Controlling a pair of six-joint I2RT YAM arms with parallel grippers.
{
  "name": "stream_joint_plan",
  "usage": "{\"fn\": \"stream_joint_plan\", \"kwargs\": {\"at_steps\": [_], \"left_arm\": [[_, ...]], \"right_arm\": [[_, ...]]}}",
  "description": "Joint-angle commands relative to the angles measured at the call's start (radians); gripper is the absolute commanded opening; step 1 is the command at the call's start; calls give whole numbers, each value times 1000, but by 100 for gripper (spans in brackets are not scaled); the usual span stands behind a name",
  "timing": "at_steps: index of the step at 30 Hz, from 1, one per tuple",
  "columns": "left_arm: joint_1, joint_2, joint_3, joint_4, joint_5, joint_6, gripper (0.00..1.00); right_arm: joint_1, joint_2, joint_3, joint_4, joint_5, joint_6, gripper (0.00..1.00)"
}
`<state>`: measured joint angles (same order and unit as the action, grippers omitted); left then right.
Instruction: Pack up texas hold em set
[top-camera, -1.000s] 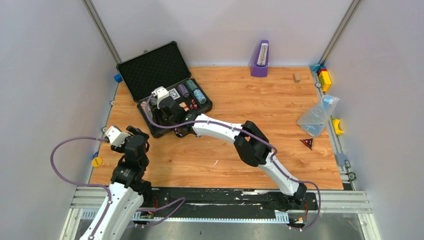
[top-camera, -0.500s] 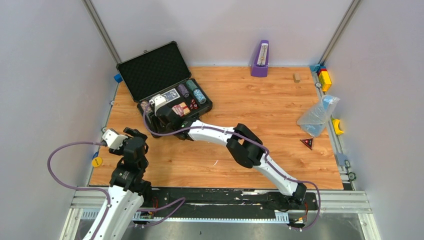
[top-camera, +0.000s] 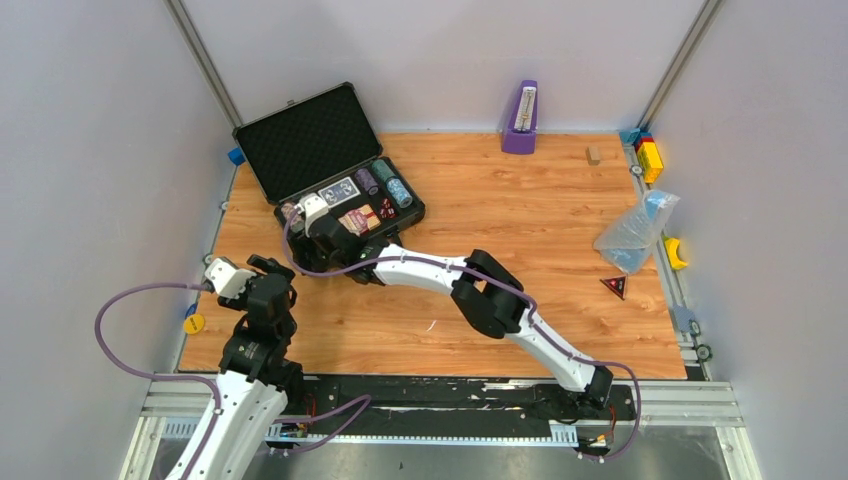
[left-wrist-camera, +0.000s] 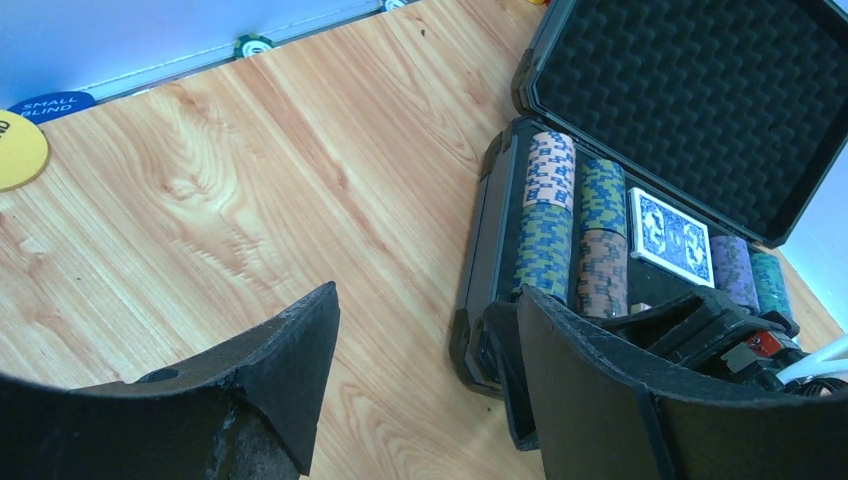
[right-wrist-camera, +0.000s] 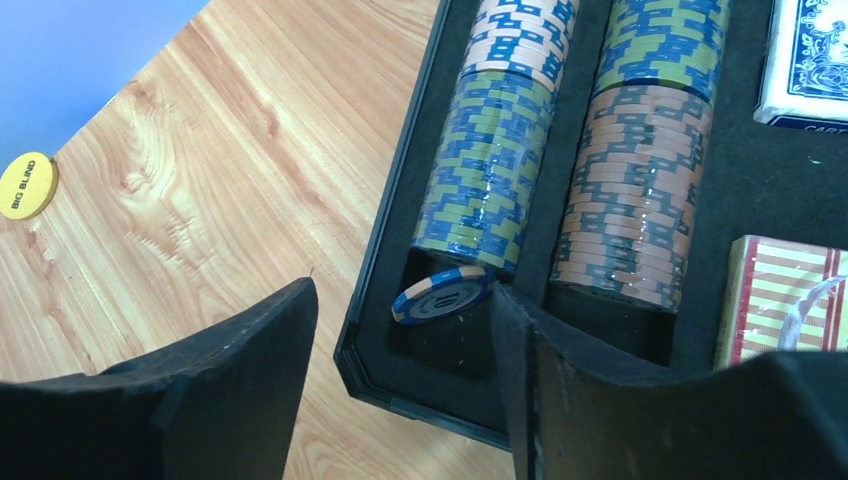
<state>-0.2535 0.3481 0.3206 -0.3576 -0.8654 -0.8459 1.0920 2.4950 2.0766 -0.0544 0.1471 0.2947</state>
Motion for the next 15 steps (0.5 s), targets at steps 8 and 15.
{"fn": "stream_joint_plan", "kwargs": {"at_steps": [8, 15], "left_arm": [[5, -1, -7, 84, 55, 91, 75], [5, -1, -47, 301, 451, 387, 76]], "right_arm": [[-1, -305, -211, -15, 85, 9, 78], [-12, -555, -570, -61, 113, 57, 83]]}}
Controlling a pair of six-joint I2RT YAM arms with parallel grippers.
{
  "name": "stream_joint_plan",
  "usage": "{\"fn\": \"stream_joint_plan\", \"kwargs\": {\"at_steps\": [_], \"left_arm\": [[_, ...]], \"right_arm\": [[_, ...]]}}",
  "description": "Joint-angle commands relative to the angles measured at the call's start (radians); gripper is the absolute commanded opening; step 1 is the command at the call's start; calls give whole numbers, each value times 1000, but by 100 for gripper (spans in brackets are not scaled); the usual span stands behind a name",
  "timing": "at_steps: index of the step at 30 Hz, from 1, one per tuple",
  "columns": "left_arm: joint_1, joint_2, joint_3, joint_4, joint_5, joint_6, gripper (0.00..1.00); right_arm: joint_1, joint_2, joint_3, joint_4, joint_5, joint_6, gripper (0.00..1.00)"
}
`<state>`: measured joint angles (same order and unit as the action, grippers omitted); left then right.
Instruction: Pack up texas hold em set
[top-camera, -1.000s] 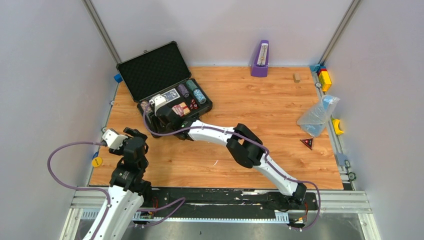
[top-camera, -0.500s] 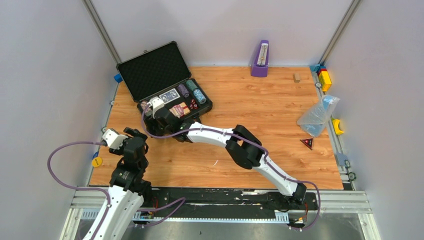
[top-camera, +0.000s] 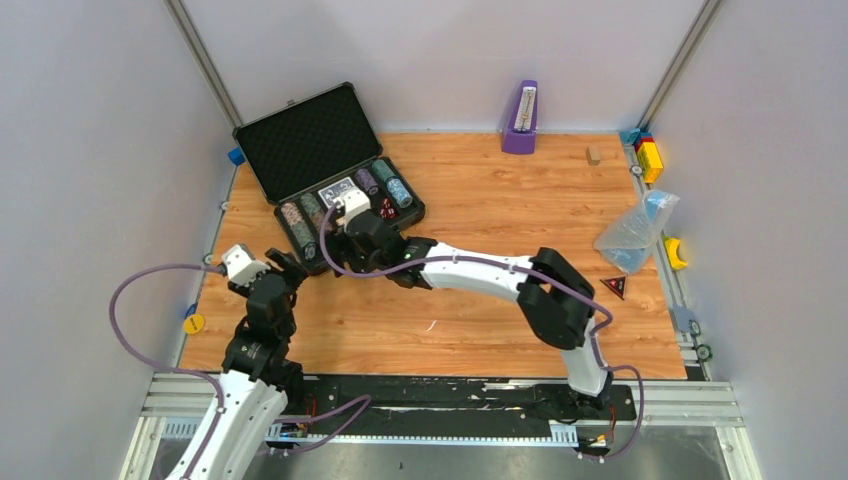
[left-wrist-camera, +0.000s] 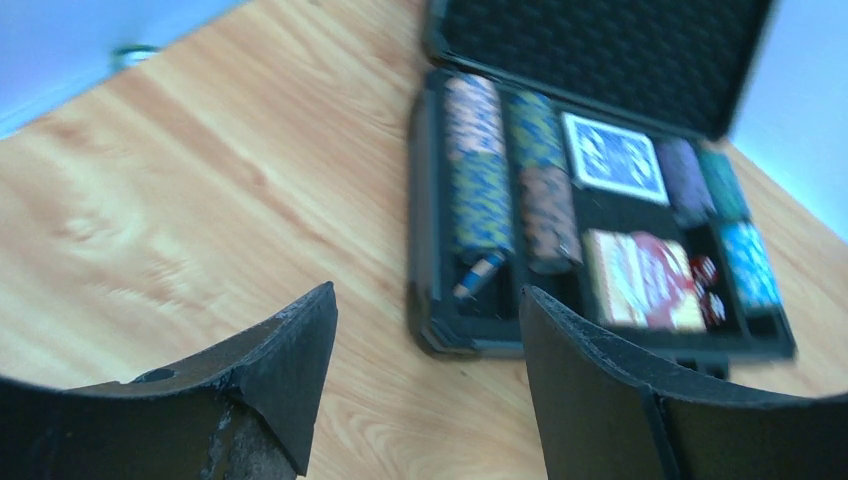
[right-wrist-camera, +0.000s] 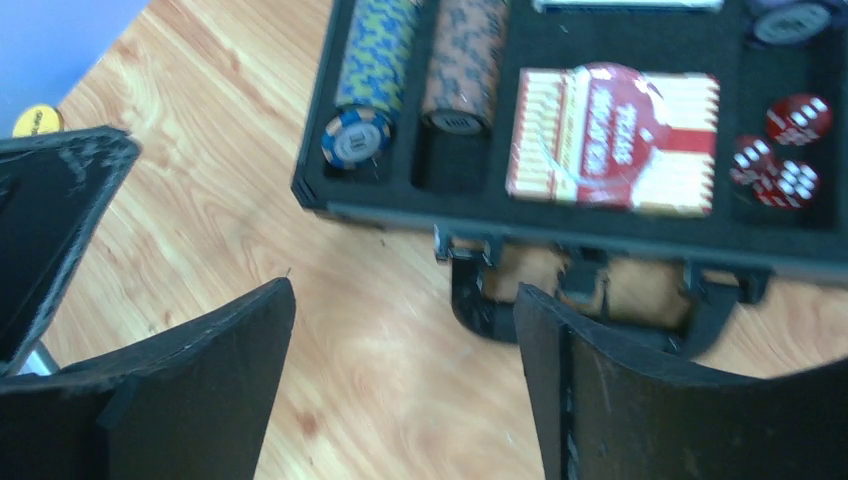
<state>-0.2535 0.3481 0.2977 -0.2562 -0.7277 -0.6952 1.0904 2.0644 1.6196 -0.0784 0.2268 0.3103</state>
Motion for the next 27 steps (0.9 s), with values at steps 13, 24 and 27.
{"fn": "stream_joint_plan", "kwargs": {"at_steps": [13, 24, 27], "left_arm": [[5, 151, -12, 336, 740, 336, 84], [5, 128, -29, 356, 770, 358, 85], [5, 128, -28, 356, 771, 358, 85]], "right_arm": [[-140, -90, -106, -457, -90, 83, 94], [-199, 117, 94, -527, -252, 70, 81], [-198, 156, 129, -555, -233, 71, 81]]}}
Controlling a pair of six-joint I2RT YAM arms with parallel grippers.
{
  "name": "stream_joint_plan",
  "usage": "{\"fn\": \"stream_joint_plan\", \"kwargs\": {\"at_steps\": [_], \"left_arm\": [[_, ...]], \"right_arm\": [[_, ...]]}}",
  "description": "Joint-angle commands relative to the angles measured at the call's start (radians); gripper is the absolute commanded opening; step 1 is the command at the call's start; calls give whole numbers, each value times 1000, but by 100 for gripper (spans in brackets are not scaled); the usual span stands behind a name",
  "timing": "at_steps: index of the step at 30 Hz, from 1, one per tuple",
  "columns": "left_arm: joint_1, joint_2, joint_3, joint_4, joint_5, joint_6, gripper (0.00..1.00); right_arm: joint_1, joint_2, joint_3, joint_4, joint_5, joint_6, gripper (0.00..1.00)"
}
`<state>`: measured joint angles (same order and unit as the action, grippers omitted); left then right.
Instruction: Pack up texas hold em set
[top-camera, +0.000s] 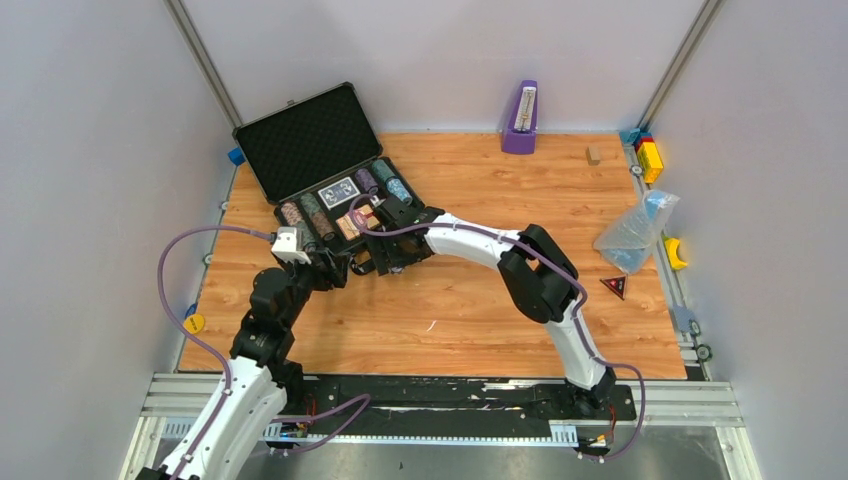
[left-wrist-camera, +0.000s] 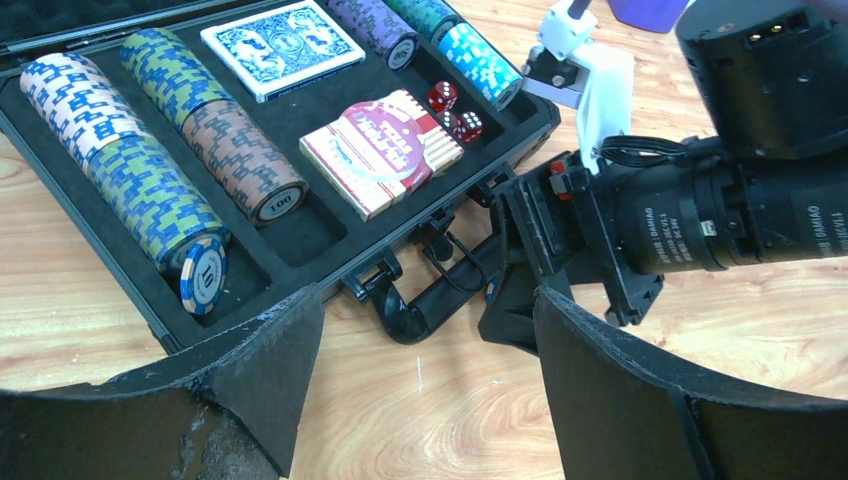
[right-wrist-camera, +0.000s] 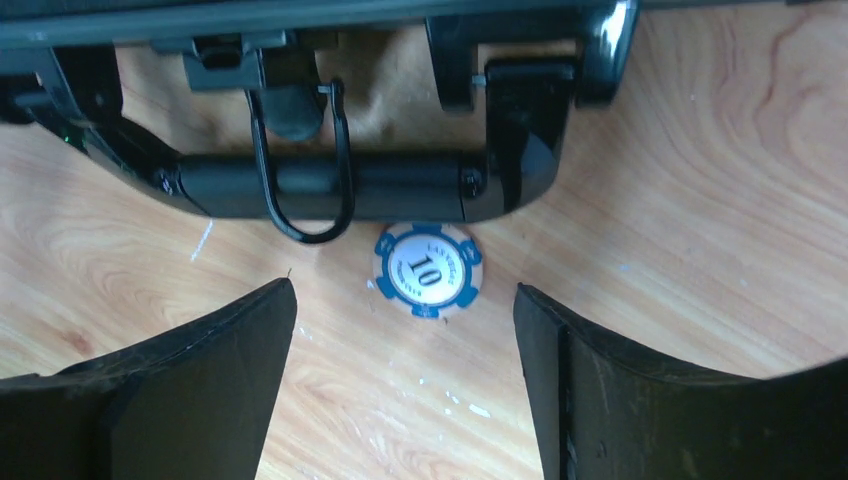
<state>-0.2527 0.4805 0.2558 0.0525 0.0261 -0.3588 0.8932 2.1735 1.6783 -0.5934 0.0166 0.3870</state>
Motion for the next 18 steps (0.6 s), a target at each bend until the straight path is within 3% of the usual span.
{"fn": "stream_joint_plan", "kwargs": {"at_steps": [1, 5, 13, 18], "left_arm": [[4, -3, 15, 46, 17, 22, 85], [4, 0, 16, 48, 16, 21, 85], [4, 1, 18, 39, 1, 11, 86], [4, 0, 19, 38, -2, 10, 86]], "right_arm": [[-1, 58, 80, -50, 10, -3, 80], [1, 92, 110, -86, 74, -12, 70], [30, 161, 150, -166, 162, -51, 65], [30, 157, 132, -179, 126, -68, 44]]}}
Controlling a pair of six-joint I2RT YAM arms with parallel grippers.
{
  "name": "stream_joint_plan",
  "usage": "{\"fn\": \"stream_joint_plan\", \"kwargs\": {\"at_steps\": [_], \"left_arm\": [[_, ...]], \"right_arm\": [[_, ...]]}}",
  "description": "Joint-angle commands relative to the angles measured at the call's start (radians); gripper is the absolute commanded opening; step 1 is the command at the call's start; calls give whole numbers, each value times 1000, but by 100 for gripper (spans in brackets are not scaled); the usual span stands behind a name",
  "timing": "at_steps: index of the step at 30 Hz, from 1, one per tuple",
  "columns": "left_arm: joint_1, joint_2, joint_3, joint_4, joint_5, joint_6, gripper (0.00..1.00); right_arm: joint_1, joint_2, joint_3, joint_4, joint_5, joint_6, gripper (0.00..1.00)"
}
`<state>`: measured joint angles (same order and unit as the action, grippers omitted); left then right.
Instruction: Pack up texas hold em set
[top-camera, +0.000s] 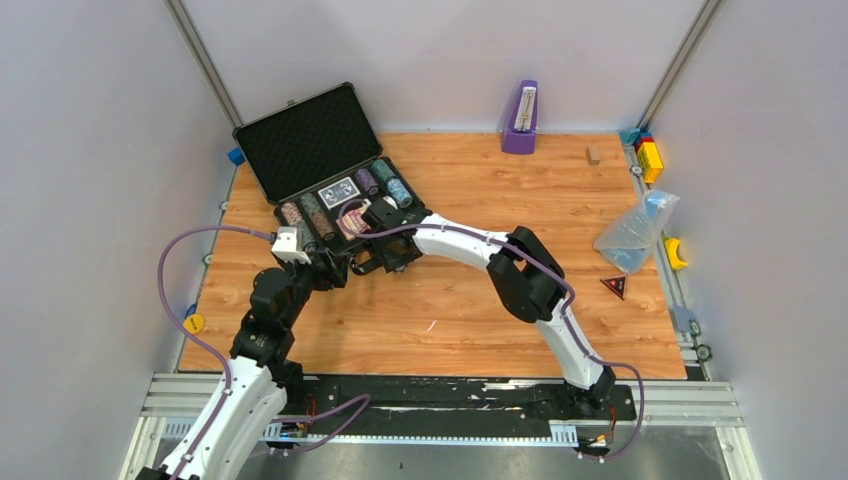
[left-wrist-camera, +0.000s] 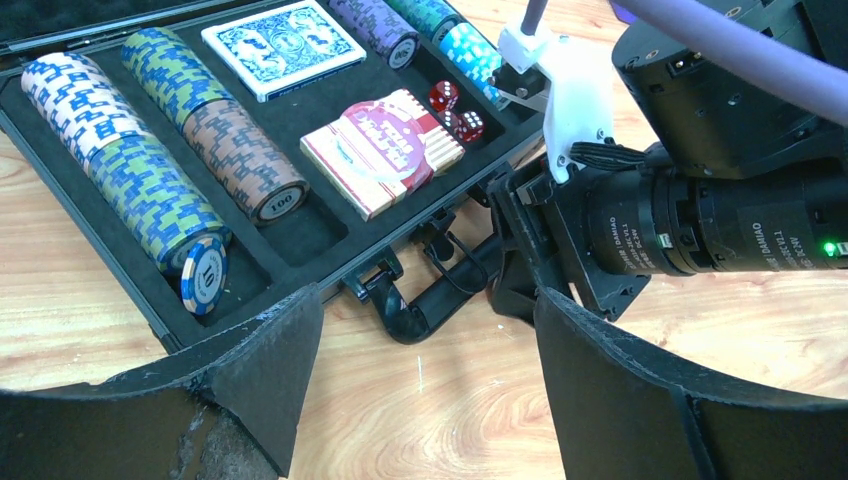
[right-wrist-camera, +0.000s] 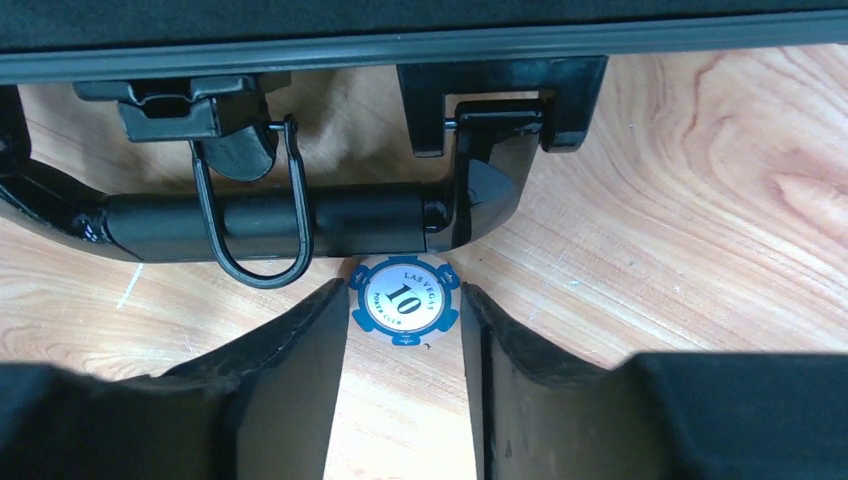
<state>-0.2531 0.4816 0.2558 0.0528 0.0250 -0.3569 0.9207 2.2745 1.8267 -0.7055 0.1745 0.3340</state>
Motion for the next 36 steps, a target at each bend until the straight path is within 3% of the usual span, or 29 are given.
{"fn": "stream_joint_plan", "kwargs": {"at_steps": [1, 2, 5, 6, 14, 23, 26, 31, 36], "left_arm": [[5, -2, 20, 38, -2, 8, 86], [5, -3, 19, 38, -2, 8, 86], [5, -4, 20, 34, -3, 9, 86], [5, -5, 19, 34, -3, 9, 86], [4, -6, 22, 31, -2, 9, 86], [5, -9, 23, 25, -20, -7, 85], [5, -23, 34, -17, -157, -61, 84], [5, -122, 41, -172, -556, -194, 85], [5, -260, -9, -195, -623, -224, 83]], "right_arm": [[2, 52, -20, -71, -38, -19, 38], [1, 47, -24, -75, -42, -22, 32], [2, 17, -45, -82, -71, -31, 1], [1, -3, -52, -86, -83, -32, 0], [1, -211, -121, -67, -125, -13, 0], [6, -282, -111, 6, -146, 4, 0], [20, -292, -103, 98, -151, 26, 0], [73, -268, -55, 271, -110, 47, 0], [91, -202, 29, 264, -106, 50, 0]]}}
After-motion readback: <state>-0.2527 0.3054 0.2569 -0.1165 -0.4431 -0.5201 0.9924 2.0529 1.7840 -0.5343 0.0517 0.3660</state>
